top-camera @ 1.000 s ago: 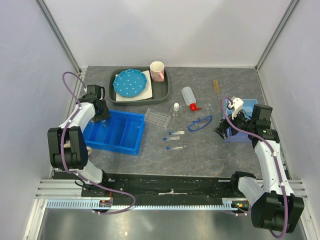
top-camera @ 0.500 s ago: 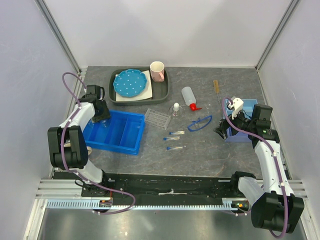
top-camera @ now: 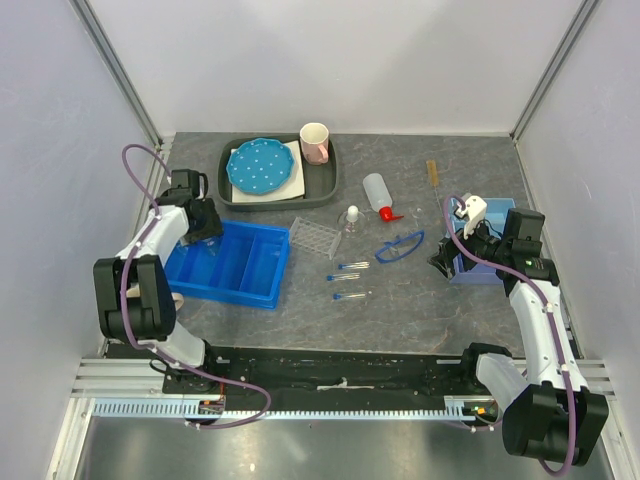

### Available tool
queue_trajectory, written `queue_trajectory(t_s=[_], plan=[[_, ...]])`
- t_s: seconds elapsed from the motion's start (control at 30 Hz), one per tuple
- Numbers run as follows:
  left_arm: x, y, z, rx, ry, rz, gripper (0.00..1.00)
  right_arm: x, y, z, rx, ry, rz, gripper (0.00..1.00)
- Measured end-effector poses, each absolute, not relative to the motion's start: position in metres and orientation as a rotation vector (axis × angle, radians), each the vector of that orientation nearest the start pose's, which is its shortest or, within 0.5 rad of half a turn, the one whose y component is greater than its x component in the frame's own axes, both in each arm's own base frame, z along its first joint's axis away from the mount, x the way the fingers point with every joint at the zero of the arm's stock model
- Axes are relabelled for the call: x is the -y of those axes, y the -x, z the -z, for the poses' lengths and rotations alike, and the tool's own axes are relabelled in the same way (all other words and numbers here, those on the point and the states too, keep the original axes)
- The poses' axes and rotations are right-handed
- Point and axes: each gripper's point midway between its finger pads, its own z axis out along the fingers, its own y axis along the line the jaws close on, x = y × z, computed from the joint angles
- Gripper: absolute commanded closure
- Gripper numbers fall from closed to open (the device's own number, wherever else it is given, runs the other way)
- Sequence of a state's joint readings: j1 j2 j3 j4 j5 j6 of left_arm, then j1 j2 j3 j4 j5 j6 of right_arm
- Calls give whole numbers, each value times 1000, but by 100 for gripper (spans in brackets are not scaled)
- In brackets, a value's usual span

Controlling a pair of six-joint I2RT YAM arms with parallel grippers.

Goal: Organize the chemistry lab equipment

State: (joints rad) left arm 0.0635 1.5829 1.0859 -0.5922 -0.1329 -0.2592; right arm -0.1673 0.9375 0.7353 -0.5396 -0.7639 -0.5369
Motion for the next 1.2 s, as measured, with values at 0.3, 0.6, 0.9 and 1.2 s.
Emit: queue_trajectory(t_s=[0.3, 0.6, 0.9, 1.2], plan=[[-30, -338, -129, -2440, 445, -52, 21, -62, -265, -162, -1981, 752, -462, 2], [11, -306, -176, -2253, 306, 234, 16, -64, -263, -159, -1973, 777, -473, 2], [60, -275, -179, -2211, 128, 477, 14, -79, -257, -154, -1941, 845, -557, 2], [93, -266, -180, -2218, -29, 549, 14, -115, -273, -165, -1932, 1031, -605, 2]])
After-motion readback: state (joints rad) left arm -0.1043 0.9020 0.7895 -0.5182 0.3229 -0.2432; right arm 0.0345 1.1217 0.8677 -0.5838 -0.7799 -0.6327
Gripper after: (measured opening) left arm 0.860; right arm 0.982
